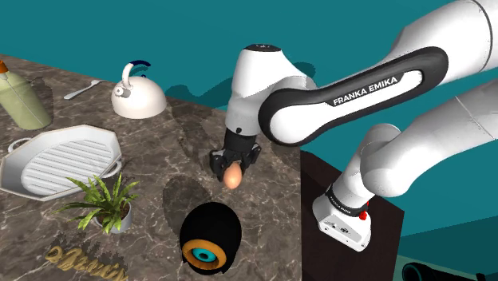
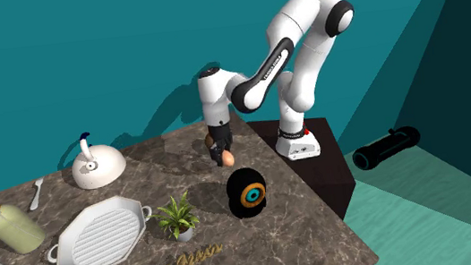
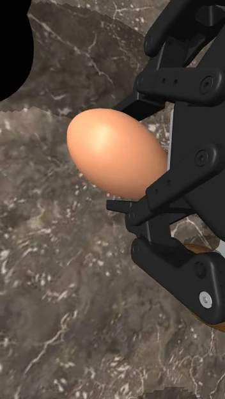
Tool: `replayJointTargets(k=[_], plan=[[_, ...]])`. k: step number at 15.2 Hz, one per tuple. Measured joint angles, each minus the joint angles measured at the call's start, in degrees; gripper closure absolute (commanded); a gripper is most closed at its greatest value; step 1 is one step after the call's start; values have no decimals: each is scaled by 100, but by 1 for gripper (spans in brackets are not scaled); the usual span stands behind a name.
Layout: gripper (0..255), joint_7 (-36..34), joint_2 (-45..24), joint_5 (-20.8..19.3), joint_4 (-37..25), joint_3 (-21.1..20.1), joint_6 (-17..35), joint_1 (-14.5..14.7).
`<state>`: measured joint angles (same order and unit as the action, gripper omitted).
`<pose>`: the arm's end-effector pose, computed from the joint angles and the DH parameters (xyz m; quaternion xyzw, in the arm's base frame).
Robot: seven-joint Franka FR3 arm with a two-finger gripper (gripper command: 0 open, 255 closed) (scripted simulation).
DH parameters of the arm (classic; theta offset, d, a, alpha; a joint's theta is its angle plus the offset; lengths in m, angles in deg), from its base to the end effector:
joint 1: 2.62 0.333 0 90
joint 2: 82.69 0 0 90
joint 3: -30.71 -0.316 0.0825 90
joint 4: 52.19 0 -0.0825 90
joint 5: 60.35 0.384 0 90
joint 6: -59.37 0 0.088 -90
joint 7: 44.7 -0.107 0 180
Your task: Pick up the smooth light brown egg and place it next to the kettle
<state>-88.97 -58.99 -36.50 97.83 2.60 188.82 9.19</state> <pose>0.3075 0.2630 0.3737 -0.9805 0.1844 0.0305 0.0616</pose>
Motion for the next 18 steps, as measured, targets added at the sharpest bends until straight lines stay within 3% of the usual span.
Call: replayJointTargets(k=[18], plan=[[255, -165, 674, -223, -904, 349, -1570, -36]])
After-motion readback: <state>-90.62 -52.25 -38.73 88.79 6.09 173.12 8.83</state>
